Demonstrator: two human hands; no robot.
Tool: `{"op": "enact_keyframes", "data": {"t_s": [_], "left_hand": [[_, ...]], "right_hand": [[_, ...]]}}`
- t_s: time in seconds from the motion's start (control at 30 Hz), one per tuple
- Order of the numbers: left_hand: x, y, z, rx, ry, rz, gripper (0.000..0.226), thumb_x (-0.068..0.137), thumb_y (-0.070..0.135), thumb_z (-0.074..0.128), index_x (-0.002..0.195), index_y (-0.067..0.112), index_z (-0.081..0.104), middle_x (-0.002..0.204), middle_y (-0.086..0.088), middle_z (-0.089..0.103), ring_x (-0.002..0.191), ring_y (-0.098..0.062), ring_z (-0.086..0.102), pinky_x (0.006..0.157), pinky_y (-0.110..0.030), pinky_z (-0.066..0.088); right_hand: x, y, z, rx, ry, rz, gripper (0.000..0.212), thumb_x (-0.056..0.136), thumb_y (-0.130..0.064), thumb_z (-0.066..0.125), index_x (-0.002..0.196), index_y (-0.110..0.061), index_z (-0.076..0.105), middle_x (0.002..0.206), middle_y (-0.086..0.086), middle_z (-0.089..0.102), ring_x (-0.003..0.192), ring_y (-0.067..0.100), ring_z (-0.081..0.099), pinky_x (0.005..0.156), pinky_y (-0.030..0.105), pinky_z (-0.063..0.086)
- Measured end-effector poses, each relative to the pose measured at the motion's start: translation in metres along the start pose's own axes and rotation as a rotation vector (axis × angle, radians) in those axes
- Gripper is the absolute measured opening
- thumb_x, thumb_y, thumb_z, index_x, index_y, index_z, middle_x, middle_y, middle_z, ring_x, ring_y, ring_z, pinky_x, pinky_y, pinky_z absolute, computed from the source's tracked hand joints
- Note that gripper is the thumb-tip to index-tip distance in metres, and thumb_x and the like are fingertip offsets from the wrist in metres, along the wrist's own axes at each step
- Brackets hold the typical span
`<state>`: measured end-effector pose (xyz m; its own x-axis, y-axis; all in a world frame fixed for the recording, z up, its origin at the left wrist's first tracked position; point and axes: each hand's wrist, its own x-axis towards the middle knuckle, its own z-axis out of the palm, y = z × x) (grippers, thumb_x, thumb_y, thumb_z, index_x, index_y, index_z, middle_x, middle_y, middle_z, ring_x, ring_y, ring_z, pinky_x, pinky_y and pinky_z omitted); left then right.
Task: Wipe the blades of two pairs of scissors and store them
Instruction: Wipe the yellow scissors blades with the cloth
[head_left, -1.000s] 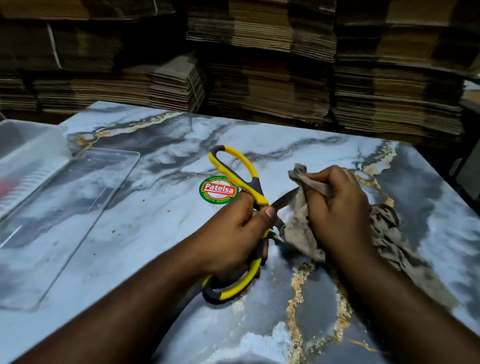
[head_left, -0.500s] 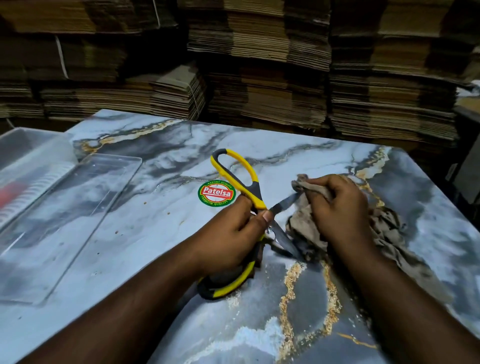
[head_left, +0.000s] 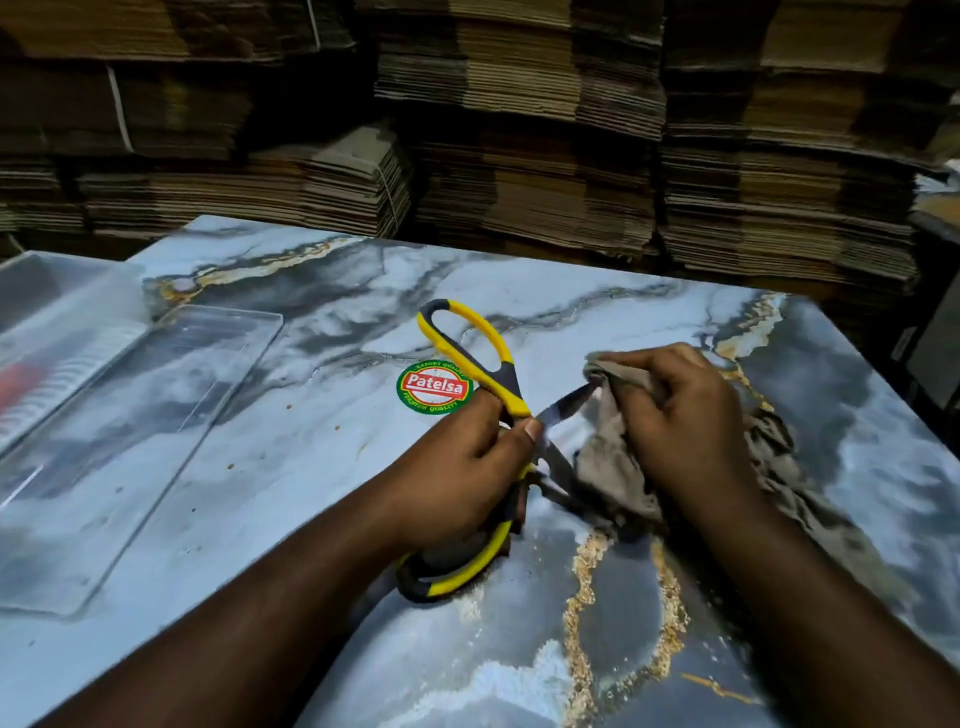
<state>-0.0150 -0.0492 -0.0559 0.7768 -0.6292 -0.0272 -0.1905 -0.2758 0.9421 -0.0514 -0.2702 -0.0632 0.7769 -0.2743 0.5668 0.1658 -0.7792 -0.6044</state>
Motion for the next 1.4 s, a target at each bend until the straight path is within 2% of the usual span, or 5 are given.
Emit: {"op": "enact_keyframes", "data": {"t_s": [0.13,0.4,1.03,1.27,1.4], "left_hand": [[0.000,0.003,0.002,-0.017,-0.020,-0.030,0.023,0.112,0.033,0.045,0.098,0.015,0.046,0.072,-0.019,0.071,0.050,-0.020,0.064,0.058,-0.044,0.056],[0.000,0.003,0.002,0.011,-0.013,-0.005,0.023,0.112,0.031,0.044,0.102,0.011,0.046,0.067,-0.014,0.071,0.046,-0.016,0.062,0.053,-0.032,0.049],[0.001,0.005,0.005,0.013,-0.006,-0.013,0.025,0.112,0.033,0.044,0.103,0.009,0.048,0.073,-0.023,0.073,0.049,-0.020,0.065,0.055,-0.033,0.051],[0.005,-0.001,0.004,0.069,0.057,0.004,0.020,0.111,0.030,0.046,0.103,0.013,0.051,0.078,-0.016,0.071,0.052,-0.010,0.060,0.054,-0.028,0.046],[0.004,0.003,0.001,0.009,0.014,-0.001,0.023,0.112,0.031,0.044,0.102,0.010,0.047,0.075,-0.020,0.073,0.048,-0.015,0.063,0.051,-0.030,0.048]], "right_hand": [[-0.001,0.011,-0.016,0.115,0.143,0.178,0.023,0.103,-0.017,0.065,0.109,-0.038,0.072,0.109,-0.006,0.072,0.102,0.011,0.068,0.092,0.036,0.057],[-0.013,-0.024,-0.001,-0.113,-0.121,-0.357,0.030,0.093,-0.015,0.065,0.118,-0.026,0.078,0.118,-0.015,0.074,0.115,0.021,0.060,0.096,0.043,0.048],[-0.005,-0.001,-0.024,0.034,0.148,0.147,0.030,0.098,-0.013,0.070,0.120,-0.033,0.077,0.093,-0.011,0.077,0.074,-0.004,0.066,0.066,0.017,0.050],[-0.025,-0.032,0.006,0.054,-0.107,-0.143,0.027,0.088,0.002,0.075,0.105,-0.018,0.079,0.101,-0.010,0.070,0.098,0.005,0.068,0.082,0.025,0.054],[-0.007,-0.020,0.004,0.097,0.034,0.121,0.024,0.093,-0.009,0.075,0.100,-0.032,0.075,0.101,-0.018,0.072,0.097,-0.003,0.067,0.085,0.025,0.057]]}}
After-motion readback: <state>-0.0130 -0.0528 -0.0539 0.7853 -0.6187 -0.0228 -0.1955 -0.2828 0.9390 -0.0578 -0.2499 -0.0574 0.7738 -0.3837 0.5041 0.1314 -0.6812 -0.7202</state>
